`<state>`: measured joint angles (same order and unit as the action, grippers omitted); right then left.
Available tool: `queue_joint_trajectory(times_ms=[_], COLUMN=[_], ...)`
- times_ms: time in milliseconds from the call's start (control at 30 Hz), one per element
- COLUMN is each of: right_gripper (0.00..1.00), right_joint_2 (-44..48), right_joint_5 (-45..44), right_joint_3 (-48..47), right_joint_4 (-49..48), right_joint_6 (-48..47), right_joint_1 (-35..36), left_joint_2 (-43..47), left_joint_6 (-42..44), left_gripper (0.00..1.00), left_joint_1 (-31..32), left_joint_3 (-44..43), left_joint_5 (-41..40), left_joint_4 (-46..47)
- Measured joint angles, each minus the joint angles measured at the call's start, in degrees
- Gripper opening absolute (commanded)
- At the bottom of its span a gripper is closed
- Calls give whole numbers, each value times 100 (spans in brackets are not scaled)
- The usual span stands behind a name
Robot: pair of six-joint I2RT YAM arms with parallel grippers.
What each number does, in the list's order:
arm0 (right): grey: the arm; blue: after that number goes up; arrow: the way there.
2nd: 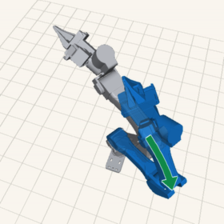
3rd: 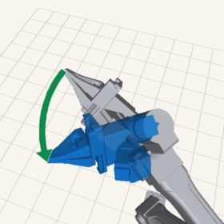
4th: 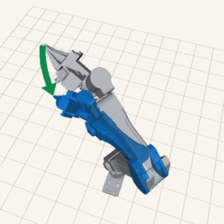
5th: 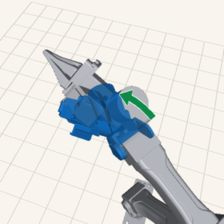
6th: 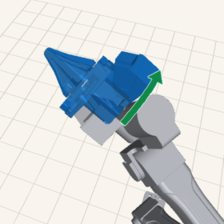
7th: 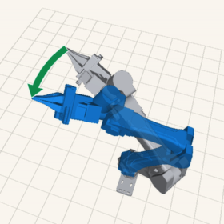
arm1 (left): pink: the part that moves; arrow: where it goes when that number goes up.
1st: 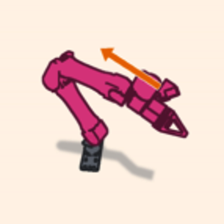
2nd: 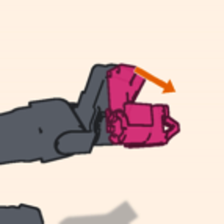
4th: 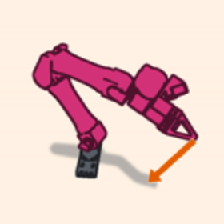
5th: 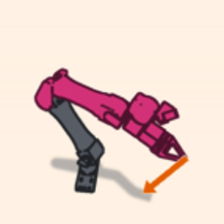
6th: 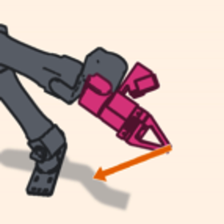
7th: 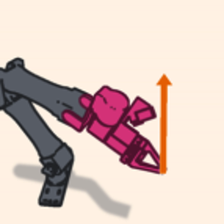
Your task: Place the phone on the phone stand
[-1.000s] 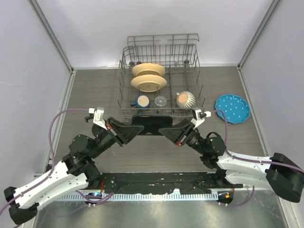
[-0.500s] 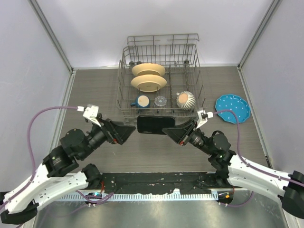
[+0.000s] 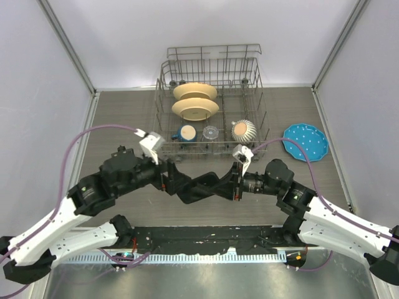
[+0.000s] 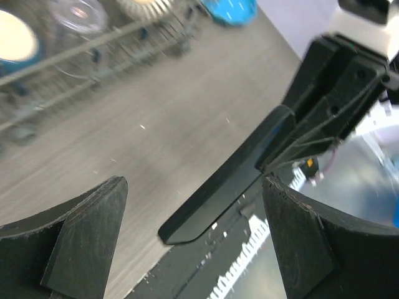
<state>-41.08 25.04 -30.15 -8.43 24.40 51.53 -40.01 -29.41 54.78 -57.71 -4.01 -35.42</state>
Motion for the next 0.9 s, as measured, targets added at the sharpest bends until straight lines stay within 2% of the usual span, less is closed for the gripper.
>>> queue_joint_trajectory(times_ms=[267, 367, 400, 467, 500, 567, 600, 700, 800, 867, 900], right_gripper=[1, 1, 1, 1, 1, 1, 1, 1, 18, 34, 37], right_joint_2=[-240, -236, -232, -229, -229, -229, -229, -229, -214, -232, -251], right_joint_5=[846, 968, 1010, 1088, 1110, 1137, 1152, 1231, 1388, 1362, 1331], right_joint_3=[-26, -17, -9, 11, 17, 46, 72, 160, 240, 343, 409], right_joint_4=[31, -107, -157, -282, -343, -470, -562, -789, -1097, -1478, -1668], right_joint_6=[-24, 22, 44, 107, 138, 197, 243, 367, 671, 841, 951], right_joint_1=[0, 0, 0, 0, 0, 0, 0, 2, 42, 63, 66], left_joint_2=[-748, -940, -990, -1097, -1130, -1152, -1145, -1071, -876, -778, -741], left_joint_6=[214, 275, 293, 299, 302, 317, 339, 509, 719, 691, 645], left_gripper=[91, 83, 74, 63, 53, 41, 26, 0, 0, 0, 0], left_joint_1=[0, 0, 0, 0, 0, 0, 0, -2, 76, 74, 70], left_joint_3=[273, 280, 291, 334, 363, 409, 424, 470, 518, 568, 608], left_joint_5=[1980, 2590, 2721, 2957, 3027, 3158, 3215, 3480, 3707, 3703, 3683], left_joint_4=[245, 284, 304, 343, 350, 350, 354, 407, 522, 640, 684])
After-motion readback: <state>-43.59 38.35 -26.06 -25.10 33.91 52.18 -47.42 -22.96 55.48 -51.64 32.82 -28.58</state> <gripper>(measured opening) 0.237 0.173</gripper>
